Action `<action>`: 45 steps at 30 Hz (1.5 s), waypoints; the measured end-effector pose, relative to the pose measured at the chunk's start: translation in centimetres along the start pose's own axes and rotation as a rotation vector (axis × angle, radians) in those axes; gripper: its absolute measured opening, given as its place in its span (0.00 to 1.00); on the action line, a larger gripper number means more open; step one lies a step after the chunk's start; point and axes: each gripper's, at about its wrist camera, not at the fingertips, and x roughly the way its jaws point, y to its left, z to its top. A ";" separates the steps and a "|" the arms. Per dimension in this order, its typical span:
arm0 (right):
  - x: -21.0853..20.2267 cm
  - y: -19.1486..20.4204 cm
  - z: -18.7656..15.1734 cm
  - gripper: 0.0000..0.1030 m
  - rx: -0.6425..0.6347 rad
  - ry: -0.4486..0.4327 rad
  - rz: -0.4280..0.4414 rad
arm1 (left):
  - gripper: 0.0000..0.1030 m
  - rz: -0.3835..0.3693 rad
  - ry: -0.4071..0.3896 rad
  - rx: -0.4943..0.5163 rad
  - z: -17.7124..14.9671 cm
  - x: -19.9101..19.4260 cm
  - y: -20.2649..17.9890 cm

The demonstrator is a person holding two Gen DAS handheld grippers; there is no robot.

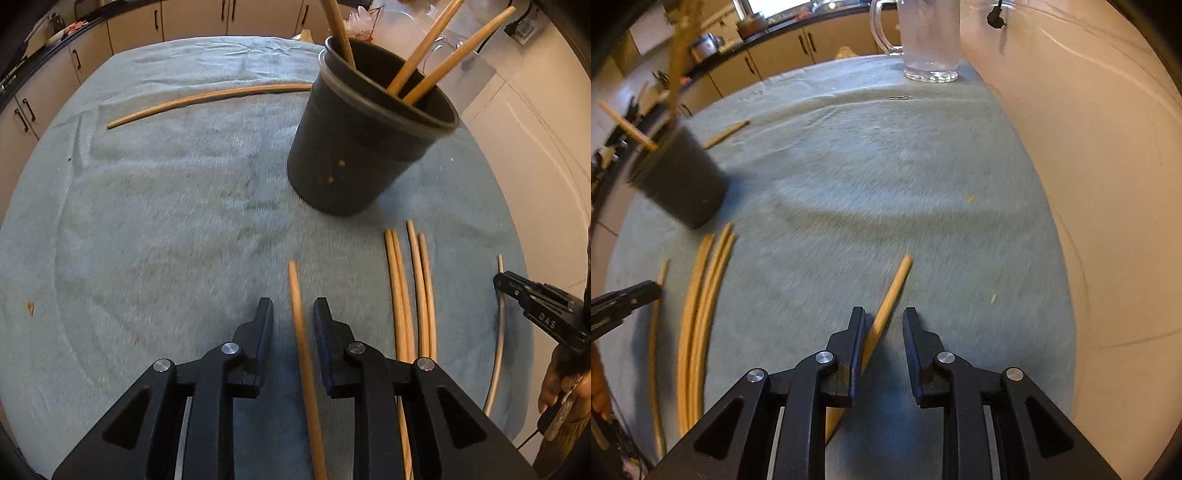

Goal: Organize utensils

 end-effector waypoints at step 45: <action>-21.7 3.0 -10.8 0.05 -0.055 -0.683 0.135 | 0.04 -0.066 -0.706 0.137 -14.4 -23.9 -3.3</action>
